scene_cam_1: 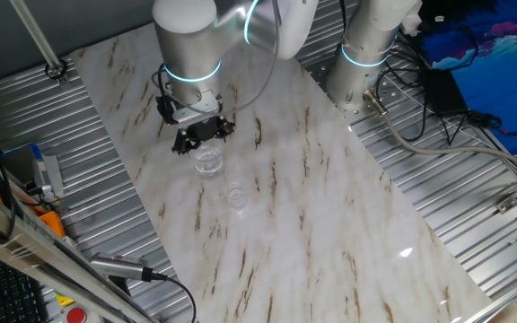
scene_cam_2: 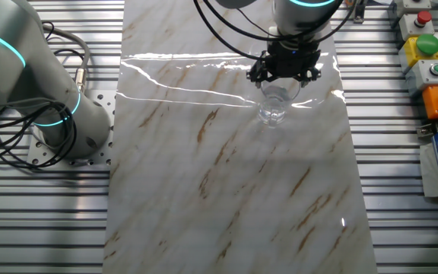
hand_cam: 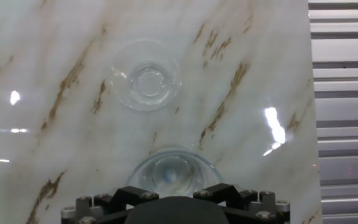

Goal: Pour the water from one cup into another empty cup

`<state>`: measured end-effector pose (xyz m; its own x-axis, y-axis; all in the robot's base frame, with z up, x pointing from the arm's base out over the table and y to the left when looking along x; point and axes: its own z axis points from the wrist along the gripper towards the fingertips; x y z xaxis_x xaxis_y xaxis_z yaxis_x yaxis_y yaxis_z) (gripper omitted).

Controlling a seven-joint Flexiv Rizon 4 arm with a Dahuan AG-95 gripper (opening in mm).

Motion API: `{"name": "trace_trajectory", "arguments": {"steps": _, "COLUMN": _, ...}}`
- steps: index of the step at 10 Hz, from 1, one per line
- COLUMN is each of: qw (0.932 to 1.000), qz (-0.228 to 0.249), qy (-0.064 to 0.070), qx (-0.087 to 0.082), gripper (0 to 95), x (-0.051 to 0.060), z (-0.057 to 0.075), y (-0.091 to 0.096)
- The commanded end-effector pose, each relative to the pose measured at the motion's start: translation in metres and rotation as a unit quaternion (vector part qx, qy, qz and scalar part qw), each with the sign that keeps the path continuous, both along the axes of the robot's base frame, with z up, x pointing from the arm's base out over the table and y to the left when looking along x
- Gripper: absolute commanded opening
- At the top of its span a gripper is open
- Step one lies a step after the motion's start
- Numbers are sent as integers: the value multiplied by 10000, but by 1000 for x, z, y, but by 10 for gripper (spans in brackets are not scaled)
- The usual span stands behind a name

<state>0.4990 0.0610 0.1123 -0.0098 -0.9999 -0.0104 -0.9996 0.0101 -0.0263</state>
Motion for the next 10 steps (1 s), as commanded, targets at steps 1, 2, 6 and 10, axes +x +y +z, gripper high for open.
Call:
{"name": "trace_trajectory", "arguments": {"steps": 1, "qw": 10000, "qz": -39, "qy": -2, "qx": 25, "gripper": 950, "x": -3, "z": -2, "y": 0}}
{"name": "trace_trajectory", "arguments": {"steps": 2, "qw": 10000, "qz": -52, "qy": -13, "qx": 37, "gripper": 950, "x": -5, "z": -2, "y": 0}}
{"name": "trace_trajectory", "arguments": {"steps": 6, "qw": 9997, "qz": -230, "qy": -6, "qx": 79, "gripper": 950, "x": -10, "z": -4, "y": 1}}
{"name": "trace_trajectory", "arguments": {"steps": 10, "qw": 9995, "qz": -311, "qy": -3, "qx": 89, "gripper": 950, "x": -11, "z": -4, "y": 0}}
